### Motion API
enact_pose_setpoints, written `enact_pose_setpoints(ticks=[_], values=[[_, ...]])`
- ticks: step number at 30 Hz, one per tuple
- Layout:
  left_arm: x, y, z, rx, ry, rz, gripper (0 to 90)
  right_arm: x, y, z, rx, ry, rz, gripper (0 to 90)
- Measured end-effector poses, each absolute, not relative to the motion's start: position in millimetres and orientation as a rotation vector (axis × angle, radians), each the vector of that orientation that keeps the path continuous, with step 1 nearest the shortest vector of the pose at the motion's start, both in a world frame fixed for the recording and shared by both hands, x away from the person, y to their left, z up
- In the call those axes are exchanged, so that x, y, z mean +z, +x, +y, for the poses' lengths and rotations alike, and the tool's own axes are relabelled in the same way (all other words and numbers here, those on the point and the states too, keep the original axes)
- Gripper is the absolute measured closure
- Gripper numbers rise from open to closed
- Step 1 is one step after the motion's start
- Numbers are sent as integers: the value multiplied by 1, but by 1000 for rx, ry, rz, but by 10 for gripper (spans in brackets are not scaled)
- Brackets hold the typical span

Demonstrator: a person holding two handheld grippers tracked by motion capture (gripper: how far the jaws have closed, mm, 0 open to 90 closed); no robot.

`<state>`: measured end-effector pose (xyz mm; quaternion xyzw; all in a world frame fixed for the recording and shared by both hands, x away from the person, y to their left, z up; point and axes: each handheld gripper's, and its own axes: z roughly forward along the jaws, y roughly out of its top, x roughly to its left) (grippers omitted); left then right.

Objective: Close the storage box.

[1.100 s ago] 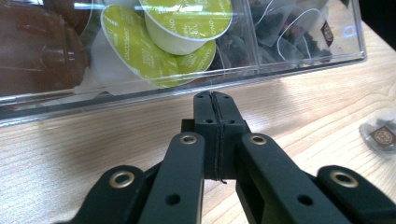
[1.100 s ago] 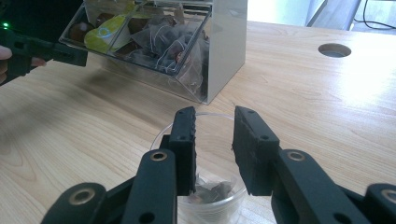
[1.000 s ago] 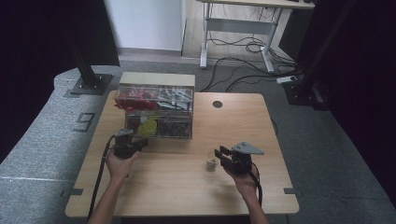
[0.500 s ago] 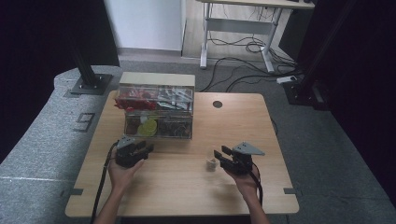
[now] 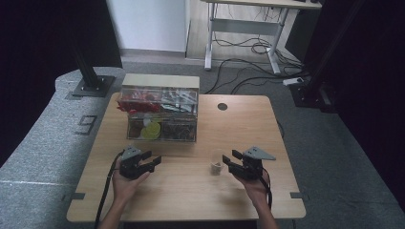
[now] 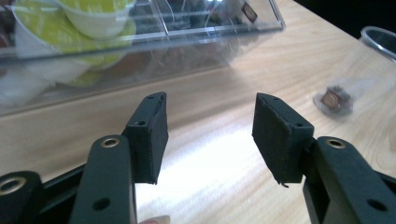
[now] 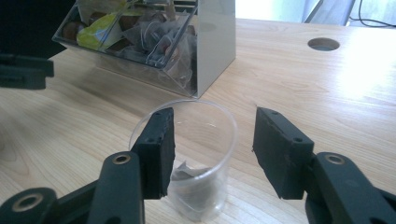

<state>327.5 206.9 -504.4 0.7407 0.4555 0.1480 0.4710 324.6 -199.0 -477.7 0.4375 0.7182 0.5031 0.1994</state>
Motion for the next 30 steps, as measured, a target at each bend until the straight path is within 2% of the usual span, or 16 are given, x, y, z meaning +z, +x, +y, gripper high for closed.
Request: enact_pose_setpoints(ticks=[13,20,30], values=[[-514,306,206,377,1892,1123,425,-487,310,-242,1412,1297,1933,429],[-526,299,214,364,1896,1188,419,-507,304,-265,1355,1370,1933,427],[-534,299,215,370,1928,1197,410,-527,310,-274,1291,1415,1966,421]])
